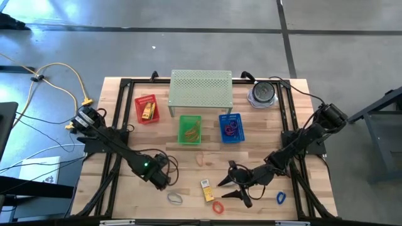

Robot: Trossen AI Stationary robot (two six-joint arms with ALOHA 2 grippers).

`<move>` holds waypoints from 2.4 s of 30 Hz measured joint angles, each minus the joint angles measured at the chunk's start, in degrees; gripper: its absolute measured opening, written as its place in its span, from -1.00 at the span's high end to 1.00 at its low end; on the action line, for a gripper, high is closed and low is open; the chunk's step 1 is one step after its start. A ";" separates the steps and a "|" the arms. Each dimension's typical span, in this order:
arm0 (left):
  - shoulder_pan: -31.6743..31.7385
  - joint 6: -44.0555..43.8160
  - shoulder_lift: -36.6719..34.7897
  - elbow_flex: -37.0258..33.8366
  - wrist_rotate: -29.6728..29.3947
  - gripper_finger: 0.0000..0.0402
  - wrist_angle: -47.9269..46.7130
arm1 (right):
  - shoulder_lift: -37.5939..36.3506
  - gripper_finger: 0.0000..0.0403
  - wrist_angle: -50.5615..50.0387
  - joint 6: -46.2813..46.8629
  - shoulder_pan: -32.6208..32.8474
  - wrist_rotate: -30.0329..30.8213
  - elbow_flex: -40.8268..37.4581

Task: Pick & Place Office Desk Supplies
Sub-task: Put the orange rubber band into the green bin

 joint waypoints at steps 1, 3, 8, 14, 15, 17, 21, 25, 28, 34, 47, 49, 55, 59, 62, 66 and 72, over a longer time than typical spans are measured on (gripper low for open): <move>0.00 0.01 0.45 0.00 0.08 0.20 0.06 | 0.00 -0.03 -0.04 -0.41 0.00 0.00 0.00; 0.00 0.68 1.70 0.00 1.46 0.20 0.75 | 0.00 -0.03 -0.02 -1.37 -0.01 0.00 0.00; 0.02 1.78 3.85 0.28 3.23 0.20 1.34 | 0.00 -0.03 -0.02 -3.36 0.00 0.00 0.00; -0.03 1.24 4.52 0.24 4.65 0.28 1.35 | -0.02 -0.03 -0.04 -3.40 -0.96 -0.22 0.00; -0.07 1.16 4.52 0.24 4.63 0.31 1.38 | -0.02 -0.03 -0.04 -3.40 -1.13 -0.22 0.00; -0.09 1.14 4.55 0.22 4.68 0.42 1.18 | -0.02 -0.03 -0.04 -3.40 -1.54 -0.22 0.00; -0.09 1.16 4.84 0.22 4.98 0.71 0.59 | -0.02 -0.03 -0.09 -3.40 -2.29 -0.24 0.00; -0.13 0.77 4.89 0.16 2.75 0.96 0.26 | -0.04 -0.03 -0.52 -3.42 -2.27 -0.24 0.00; -0.24 0.42 4.90 0.15 0.86 0.99 0.31 | -0.04 -0.03 -1.24 -3.42 -2.27 -0.24 0.00; -1.21 0.00 3.53 1.07 -5.58 1.00 0.24 | -0.04 -0.03 -1.79 -3.42 -2.27 -0.24 0.00; 5.49 21.48 -2.74 13.09 -19.93 1.00 -0.21 | -0.04 -0.03 -1.81 -6.32 -2.27 -0.10 0.00; 8.51 26.97 -3.28 14.63 -20.06 1.00 -0.13 | -0.04 -0.03 -1.83 -7.04 -2.27 -0.04 0.00; 20.68 42.07 -4.45 15.75 -18.27 1.00 -1.18 | -0.04 -0.03 -1.97 -8.93 -2.27 -0.02 0.00; 28.91 47.32 -4.21 15.67 -13.45 1.00 -0.85 | -0.05 -0.03 -2.65 -9.02 -2.27 -0.02 0.00; 32.64 49.81 -4.01 15.65 -12.49 1.00 -0.44 | -0.04 -0.03 -2.71 -10.84 -2.54 0.00 0.00; 34.84 51.04 -3.55 14.53 -8.73 1.00 3.07 | -0.07 -0.03 -2.71 -14.18 -3.34 0.00 0.00; 35.89 51.60 -0.56 13.81 -7.61 1.00 5.87 | -0.07 -0.03 -2.82 -16.85 -5.22 -0.02 0.02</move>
